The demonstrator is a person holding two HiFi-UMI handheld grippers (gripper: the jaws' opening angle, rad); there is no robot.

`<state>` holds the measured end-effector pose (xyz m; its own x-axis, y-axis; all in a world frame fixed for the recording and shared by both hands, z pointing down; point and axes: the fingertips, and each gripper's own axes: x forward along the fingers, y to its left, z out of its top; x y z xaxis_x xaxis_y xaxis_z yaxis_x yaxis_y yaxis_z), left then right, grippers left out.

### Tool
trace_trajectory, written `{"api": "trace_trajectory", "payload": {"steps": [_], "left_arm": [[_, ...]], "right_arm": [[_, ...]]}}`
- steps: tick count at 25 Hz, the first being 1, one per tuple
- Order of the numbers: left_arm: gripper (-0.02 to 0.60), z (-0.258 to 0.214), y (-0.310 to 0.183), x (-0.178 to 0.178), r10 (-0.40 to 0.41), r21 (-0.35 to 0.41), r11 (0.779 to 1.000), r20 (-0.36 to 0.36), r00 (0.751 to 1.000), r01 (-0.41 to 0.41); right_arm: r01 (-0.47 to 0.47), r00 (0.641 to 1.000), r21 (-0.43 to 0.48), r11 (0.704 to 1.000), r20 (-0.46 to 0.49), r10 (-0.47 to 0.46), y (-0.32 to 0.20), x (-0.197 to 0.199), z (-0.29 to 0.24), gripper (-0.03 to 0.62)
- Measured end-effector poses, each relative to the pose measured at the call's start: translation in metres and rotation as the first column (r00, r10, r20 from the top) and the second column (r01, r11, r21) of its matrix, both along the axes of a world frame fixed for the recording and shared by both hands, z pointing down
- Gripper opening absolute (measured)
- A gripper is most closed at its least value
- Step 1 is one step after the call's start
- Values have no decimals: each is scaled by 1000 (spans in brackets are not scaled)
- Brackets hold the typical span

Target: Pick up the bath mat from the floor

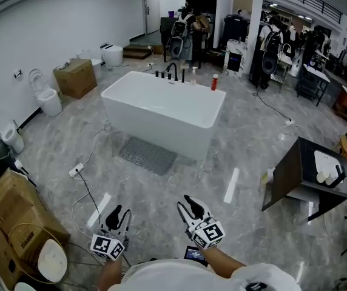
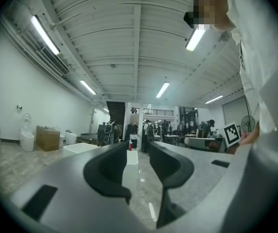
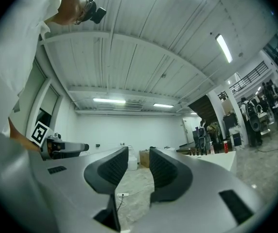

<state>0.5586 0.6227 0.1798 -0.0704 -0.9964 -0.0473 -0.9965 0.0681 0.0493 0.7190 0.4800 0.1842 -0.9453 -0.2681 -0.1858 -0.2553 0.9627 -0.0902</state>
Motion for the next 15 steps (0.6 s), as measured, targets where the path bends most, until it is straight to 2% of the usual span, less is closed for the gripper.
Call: {"api": "trace_trajectory", "payload": {"steps": [8, 15], "left_arm": [[147, 10, -4, 24, -3, -12, 1000, -7, 1000, 3], [147, 22, -13, 16, -30, -37, 999, -30, 999, 28]], "right_arm": [[6, 1000, -20, 1000, -11, -6, -12, 21, 17, 146], [33, 999, -48, 998, -29, -34, -21, 13, 31, 146]]}}
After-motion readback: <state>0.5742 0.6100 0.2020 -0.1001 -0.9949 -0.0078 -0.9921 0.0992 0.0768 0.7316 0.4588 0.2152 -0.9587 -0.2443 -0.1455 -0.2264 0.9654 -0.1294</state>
